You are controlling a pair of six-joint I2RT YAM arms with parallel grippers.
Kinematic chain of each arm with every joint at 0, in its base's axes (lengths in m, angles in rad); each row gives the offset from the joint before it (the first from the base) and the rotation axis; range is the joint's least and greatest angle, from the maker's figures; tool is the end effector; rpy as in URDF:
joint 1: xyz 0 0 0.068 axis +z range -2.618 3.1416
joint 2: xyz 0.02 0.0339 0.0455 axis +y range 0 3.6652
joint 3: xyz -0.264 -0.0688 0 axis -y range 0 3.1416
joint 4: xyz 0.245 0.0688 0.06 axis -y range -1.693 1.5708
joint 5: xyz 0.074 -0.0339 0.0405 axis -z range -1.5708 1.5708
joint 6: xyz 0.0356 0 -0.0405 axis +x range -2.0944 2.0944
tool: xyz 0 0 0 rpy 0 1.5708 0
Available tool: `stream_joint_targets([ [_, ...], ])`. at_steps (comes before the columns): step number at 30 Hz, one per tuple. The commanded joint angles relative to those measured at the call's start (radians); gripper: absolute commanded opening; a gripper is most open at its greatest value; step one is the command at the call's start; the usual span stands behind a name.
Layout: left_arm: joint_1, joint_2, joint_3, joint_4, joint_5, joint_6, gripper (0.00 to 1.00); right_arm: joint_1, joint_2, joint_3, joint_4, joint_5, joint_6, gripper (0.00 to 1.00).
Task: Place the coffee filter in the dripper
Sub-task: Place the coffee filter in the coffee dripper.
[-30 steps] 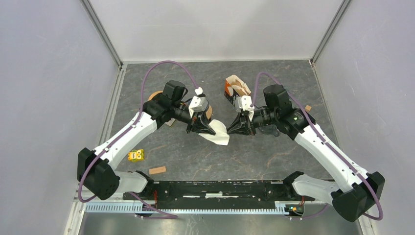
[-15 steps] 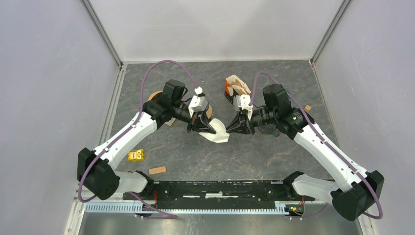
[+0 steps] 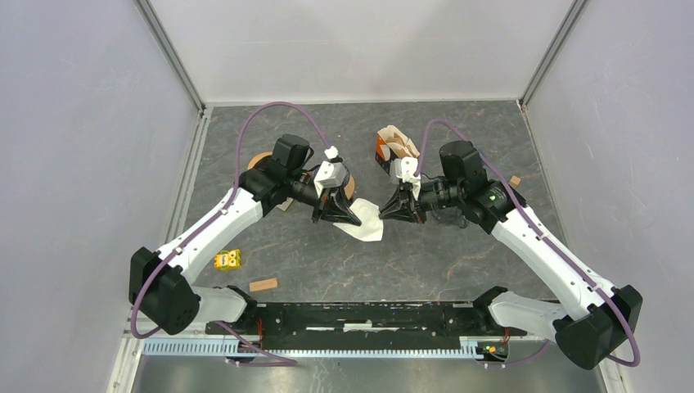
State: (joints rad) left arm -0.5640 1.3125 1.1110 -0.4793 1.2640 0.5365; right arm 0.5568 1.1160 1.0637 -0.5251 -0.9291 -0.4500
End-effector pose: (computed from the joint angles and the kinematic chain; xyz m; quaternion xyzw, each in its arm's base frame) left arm 0.2104 -0.1733 0.3252 0.5976 0.4878 -0.5380 0.3399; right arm 0.1816 0.1467 0.3458 -0.5662 0.5855 0.4161 0.4044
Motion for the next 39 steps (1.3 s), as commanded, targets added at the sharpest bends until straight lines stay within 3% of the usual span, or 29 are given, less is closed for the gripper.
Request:
stream_joint_targets([
  [1,0.004,-0.03,-0.005,0.03,0.045,-0.019,0.02,0.006,-0.006,0.05,0.014,0.011,-0.006,0.14],
  [11,0.004,-0.03,-0.005,0.029,0.055,-0.014,0.02,0.006,0.003,0.056,-0.003,0.012,-0.032,0.13],
  [27,0.004,-0.025,-0.001,0.03,0.007,-0.001,0.02,0.006,-0.004,0.024,0.017,-0.117,-0.012,0.17],
  [39,0.004,-0.017,-0.002,0.116,0.02,-0.087,0.02,0.007,0.002,-0.029,0.107,-0.088,0.061,0.13],
])
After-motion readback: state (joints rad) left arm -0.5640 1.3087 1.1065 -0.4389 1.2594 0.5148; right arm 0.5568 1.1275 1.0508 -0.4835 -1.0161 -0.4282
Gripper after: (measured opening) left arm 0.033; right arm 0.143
